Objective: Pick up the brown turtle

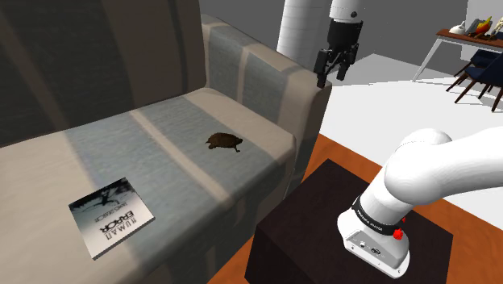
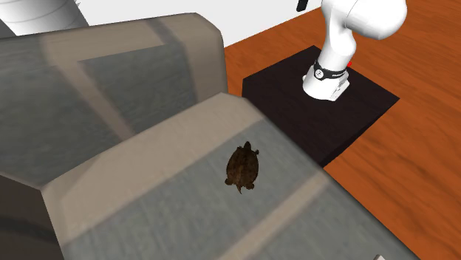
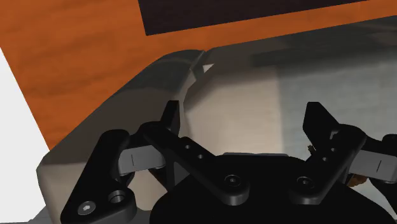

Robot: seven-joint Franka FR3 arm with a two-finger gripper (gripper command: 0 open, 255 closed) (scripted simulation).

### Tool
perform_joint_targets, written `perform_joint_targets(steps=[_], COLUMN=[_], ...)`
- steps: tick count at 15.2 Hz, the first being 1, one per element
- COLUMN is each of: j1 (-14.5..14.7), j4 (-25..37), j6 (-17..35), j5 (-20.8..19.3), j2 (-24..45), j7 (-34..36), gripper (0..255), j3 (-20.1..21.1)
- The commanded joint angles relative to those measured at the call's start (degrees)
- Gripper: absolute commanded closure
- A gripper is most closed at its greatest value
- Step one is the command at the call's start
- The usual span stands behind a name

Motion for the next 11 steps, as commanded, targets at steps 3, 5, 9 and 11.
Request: perform_joint_targets(steps=[3, 5, 9, 11], j1=[1.20, 2.39, 4.85, 6.14], j4=[-2.41, -4.52, -7.82, -9.00], j6=[5.02, 10.09, 20.33, 25.47], j5=[-0.18, -0.31, -0.42, -0.37], j2=[1.31, 2.97, 7.32, 9.99], j7=[-2.20, -4.39, -8.77, -10.99], gripper=[0, 0, 0, 0], j3=[-0.54, -1.05, -2.02, -2.48])
